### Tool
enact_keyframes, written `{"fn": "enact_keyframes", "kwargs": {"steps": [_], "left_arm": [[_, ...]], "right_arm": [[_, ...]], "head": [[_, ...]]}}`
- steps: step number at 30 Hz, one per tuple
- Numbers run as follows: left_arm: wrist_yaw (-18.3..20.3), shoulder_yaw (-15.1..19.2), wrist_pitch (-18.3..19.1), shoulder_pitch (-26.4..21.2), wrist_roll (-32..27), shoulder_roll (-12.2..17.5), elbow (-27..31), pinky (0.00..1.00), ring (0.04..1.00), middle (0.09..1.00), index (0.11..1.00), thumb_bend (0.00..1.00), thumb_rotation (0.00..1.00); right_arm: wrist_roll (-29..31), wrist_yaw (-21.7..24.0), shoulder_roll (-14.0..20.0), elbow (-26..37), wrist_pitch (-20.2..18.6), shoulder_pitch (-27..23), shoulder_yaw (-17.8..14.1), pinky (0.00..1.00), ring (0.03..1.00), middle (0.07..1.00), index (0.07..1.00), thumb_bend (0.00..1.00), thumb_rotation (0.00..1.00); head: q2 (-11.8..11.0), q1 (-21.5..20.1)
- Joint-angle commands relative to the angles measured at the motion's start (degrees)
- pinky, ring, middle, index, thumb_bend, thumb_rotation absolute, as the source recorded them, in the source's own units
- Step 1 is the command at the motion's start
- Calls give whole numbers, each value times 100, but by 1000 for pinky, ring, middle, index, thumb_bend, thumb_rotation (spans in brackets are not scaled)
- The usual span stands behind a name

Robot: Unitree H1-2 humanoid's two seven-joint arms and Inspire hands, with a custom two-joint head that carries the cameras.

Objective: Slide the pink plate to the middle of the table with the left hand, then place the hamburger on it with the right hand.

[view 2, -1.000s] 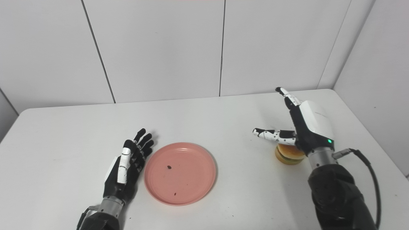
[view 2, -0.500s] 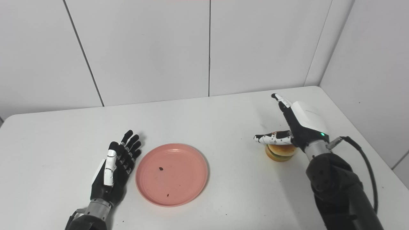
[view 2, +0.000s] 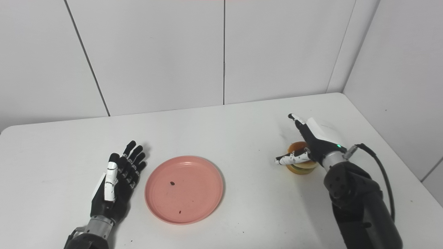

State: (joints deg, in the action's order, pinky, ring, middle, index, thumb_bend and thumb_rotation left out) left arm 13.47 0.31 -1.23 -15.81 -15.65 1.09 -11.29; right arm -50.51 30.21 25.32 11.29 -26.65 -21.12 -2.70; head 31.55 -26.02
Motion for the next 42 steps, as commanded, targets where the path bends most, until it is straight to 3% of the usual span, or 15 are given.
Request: {"fn": "enact_keyframes", "kwargs": {"steps": [1,12,16,19,20,21,22,23,26,30,33,36,42], "left_arm": [[98,28,-78,299,25,116,-322,1000,985,976,963,610,1000],[111,18,-32,320,5,112,-265,1000,986,978,963,599,1000],[114,12,-42,317,26,122,-276,1000,985,977,962,602,1000],[106,7,-27,315,37,127,-265,1000,985,977,963,602,1000],[116,2,-7,315,30,132,-256,1000,986,977,965,605,1000],[124,-2,2,318,27,138,-248,1000,988,980,968,607,1000],[122,-9,6,324,36,141,-236,1000,988,980,968,608,1000],[117,-14,9,330,44,143,-224,1000,988,979,967,608,1000],[97,-25,-4,341,64,142,-211,1000,984,974,960,605,1000],[89,-26,-23,344,80,130,-215,1000,983,974,959,596,1000],[71,-24,-9,348,110,118,-200,1000,978,970,956,596,1000],[104,-29,16,346,97,126,-200,1000,983,976,961,596,1000],[110,-57,7,349,135,114,-199,1000,986,978,959,601,1000]], "right_arm": [[-138,-24,53,32,-26,-239,-96,771,895,933,932,1000,282],[-763,510,-58,-146,-26,-245,-310,761,900,954,958,1000,243],[-911,738,-112,-154,-26,-270,-384,705,872,953,957,957,134],[-1175,891,-145,-171,-26,-311,-362,675,851,943,950,939,109],[-1269,864,-125,-166,-26,-302,-307,527,688,802,920,906,91],[-1330,837,-115,-154,-25,-289,-277,392,526,660,905,781,54],[-1332,786,-97,-139,-24,-267,-255,311,430,572,891,679,28],[-1293,721,-80,-132,-21,-247,-244,281,398,540,880,639,17],[-1133,461,-11,-103,8,-175,-199,252,433,511,769,535,1],[-1027,187,-70,-35,-15,-114,-268,230,412,521,694,519,0],[-905,-248,-107,-88,-1,-90,-284,141,407,494,614,526,0],[-844,-678,-185,-150,-11,-110,-318,141,402,492,510,519,0],[-606,-1424,-296,-256,16,-113,-383,137,415,490,486,520,0]], "head": [[8,2],[39,-18],[39,-18],[39,-18],[39,-18],[50,4],[50,4],[50,4],[60,13],[73,36],[77,42],[77,42],[90,168]]}}
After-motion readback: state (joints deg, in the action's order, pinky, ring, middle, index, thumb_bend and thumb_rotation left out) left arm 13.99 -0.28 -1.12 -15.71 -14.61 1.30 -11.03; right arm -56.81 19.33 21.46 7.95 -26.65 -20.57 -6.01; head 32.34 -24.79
